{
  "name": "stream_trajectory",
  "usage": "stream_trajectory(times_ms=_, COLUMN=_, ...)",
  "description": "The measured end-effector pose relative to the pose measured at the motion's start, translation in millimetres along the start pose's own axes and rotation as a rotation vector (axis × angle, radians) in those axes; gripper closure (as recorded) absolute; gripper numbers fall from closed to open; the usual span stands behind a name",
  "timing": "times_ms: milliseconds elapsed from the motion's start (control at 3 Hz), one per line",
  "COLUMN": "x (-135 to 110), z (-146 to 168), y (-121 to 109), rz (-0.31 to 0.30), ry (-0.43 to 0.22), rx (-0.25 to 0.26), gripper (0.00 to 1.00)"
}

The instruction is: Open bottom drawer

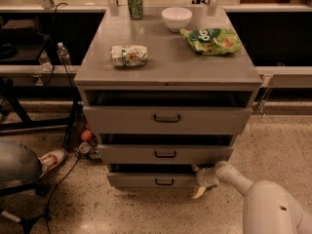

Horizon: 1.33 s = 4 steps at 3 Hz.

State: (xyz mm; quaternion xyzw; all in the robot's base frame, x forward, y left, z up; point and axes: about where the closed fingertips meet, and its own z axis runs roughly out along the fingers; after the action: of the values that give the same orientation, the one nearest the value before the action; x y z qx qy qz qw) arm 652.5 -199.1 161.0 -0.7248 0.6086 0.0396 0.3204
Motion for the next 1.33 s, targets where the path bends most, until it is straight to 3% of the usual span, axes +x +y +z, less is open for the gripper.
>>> stream_trajectory(times_ms=333, x=1, z=-9, y=8, rz=0.003, ry=0.026, rx=-0.001, gripper=0.0)
stream_trajectory(times_ms=667, x=9, z=-22, y=20, rz=0.028, ry=0.064, rx=-0.001, gripper=0.14)
stream_trajectory(times_ms=1333, x=28, z=-34, y=51, rz=0.111, ry=0.114, rx=-0.025, gripper=0.6)
